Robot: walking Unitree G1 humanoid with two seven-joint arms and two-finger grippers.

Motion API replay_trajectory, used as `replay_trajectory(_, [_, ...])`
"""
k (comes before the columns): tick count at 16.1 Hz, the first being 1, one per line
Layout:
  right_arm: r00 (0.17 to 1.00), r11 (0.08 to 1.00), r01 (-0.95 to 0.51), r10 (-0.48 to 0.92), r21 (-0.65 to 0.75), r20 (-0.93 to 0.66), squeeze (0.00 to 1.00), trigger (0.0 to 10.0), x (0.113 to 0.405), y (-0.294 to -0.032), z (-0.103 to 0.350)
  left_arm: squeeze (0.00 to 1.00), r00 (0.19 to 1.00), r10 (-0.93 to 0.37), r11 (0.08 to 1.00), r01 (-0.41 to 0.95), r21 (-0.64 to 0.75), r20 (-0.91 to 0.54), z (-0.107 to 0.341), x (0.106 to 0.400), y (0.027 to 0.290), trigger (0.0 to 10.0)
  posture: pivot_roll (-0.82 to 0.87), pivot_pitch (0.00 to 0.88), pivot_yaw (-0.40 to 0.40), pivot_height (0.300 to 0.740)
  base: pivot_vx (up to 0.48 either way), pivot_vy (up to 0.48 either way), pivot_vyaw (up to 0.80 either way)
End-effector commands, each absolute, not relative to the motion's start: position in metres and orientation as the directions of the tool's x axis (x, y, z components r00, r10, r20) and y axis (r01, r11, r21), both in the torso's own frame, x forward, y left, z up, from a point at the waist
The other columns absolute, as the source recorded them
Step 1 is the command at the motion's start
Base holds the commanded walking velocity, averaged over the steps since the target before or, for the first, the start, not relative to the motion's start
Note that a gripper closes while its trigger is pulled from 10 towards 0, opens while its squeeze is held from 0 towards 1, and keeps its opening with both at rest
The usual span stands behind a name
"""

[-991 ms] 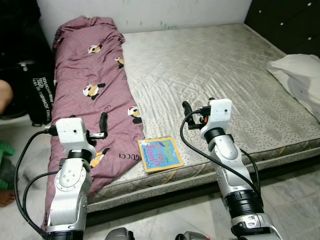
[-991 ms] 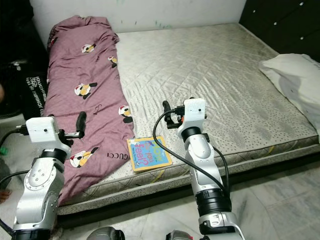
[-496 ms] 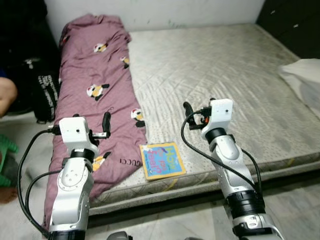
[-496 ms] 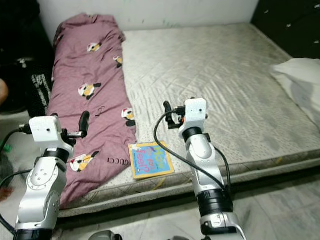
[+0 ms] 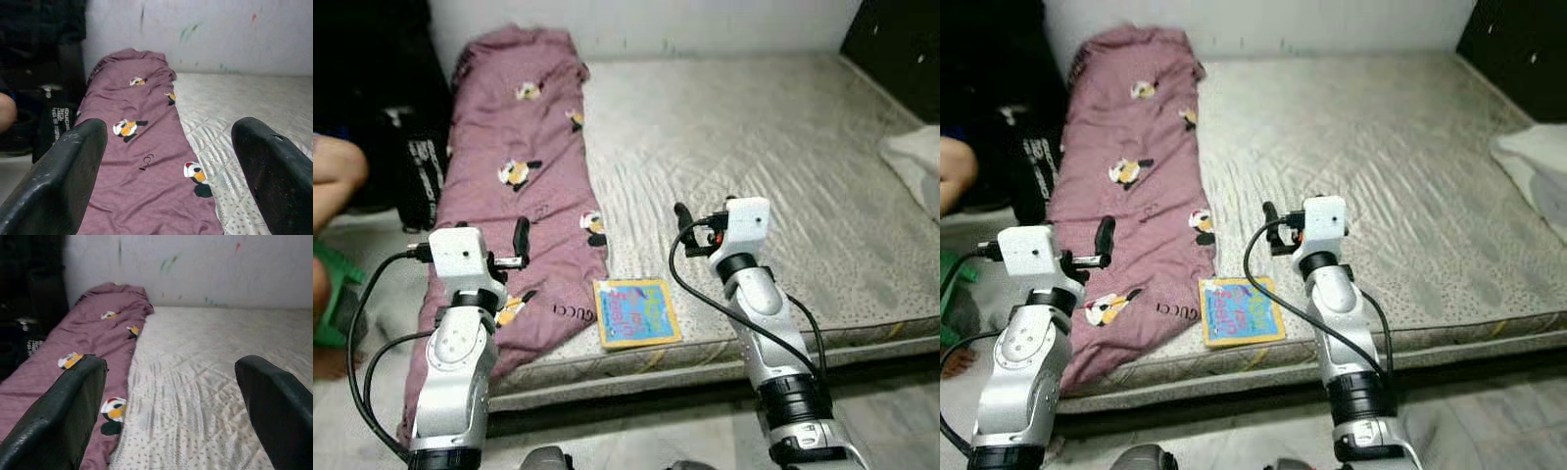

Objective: Clean up the room

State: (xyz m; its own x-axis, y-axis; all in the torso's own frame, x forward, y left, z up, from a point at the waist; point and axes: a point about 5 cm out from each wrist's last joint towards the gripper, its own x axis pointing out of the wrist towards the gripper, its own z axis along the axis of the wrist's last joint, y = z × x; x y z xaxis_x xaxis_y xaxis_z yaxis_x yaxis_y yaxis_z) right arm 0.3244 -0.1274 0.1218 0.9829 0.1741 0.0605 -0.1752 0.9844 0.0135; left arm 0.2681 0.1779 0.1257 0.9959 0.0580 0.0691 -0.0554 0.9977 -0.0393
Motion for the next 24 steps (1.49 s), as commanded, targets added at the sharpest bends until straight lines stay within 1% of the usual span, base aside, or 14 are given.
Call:
replay_trajectory(1, [0.985, 0.987, -0.161, 0.16, 0.008, 0.057, 0.0, 10.0, 0.326, -0.13, 0.123, 0.0, 0.996, 0.076, 0.996, -0.074, -0.041, 0.051, 0.123, 0.268, 0.18, 10.0, 0.01, 0.055, 0.004, 0.74, 0.0, 0.0, 0.0])
replay_trajectory(4, [0.991, 0.991, -0.135, 0.135, 0.003, 0.008, 0.0, 10.0, 0.326, -0.138, 0.113, 0.0, 0.998, 0.052, 0.998, -0.052, -0.032, 0.017, 0.115, 0.268, 0.176, 10.0, 0.01, 0.059, 0.009, 0.74, 0.0, 0.0, 0.0])
replay_trajectory(7, [0.99, 0.99, -0.139, 0.139, -0.002, 0.024, 0.0, 10.0, 0.329, -0.136, 0.117, 0.0, 0.999, 0.019, 0.999, -0.018, -0.04, 0.04, 0.121, 0.272, 0.169, 10.0, 0.01, 0.054, 0.004, 0.74, 0.0, 0.0, 0.0])
replay_trajectory(10, [0.99, 0.991, -0.13, 0.13, 0.007, 0.049, 0.0, 10.0, 0.327, -0.134, 0.118, 0.0, 0.997, 0.052, 0.997, -0.049, -0.058, 0.061, 0.123, 0.269, 0.171, 10.0, 0.01, 0.045, 0.007, 0.74, 0.0, 0.0, -0.67])
replay_trajectory(12, [0.991, 0.992, -0.122, 0.121, 0.015, 0.057, 0.0, 10.0, 0.327, -0.134, 0.121, 0.0, 0.996, 0.061, 0.997, -0.057, -0.057, 0.062, 0.124, 0.265, 0.175, 10.0, 0.01, 0.058, 0.004, 0.74, 0.0, 0.0, -0.59])
replay_trajectory(13, [0.989, 0.99, -0.14, 0.139, 0.005, 0.056, 0.0, 10.0, 0.328, -0.132, 0.12, 0.0, 0.997, 0.057, 0.997, -0.054, -0.056, 0.057, 0.124, 0.265, 0.176, 10.0, 0.01, 0.06, 0.005, 0.74, 0.0, 0.0, -0.43])
replay_trajectory(18, [0.988, 0.99, -0.14, 0.139, 0.003, 0.059, 0.0, 10.0, 0.33, -0.132, 0.122, 0.0, 0.997, 0.045, 0.997, -0.042, -0.057, 0.067, 0.126, 0.27, 0.171, 10.0, 0.01, 0.069, -0.003, 0.74, 0.0, 0.0, 0.0])
replay_trajectory(19, [0.988, 0.99, -0.14, 0.14, 0.003, 0.06, 0.0, 10.0, 0.331, -0.132, 0.122, 0.0, 0.997, 0.045, 0.997, -0.041, -0.058, 0.067, 0.126, 0.27, 0.171, 10.0, 0.01, 0.091, -0.005, 0.74, 0.0, 0.0, 0.0])
replay_trajectory(24, [0.985, 0.988, -0.155, 0.154, 0.013, 0.08, 0.0, 10.0, 0.329, -0.13, 0.125, 0.0, 0.996, 0.069, 0.996, -0.065, -0.065, 0.058, 0.125, 0.27, 0.175, 10.0, 0.01, 0.073, -0.005, 0.74, 0.0, 0.0, 0.0])
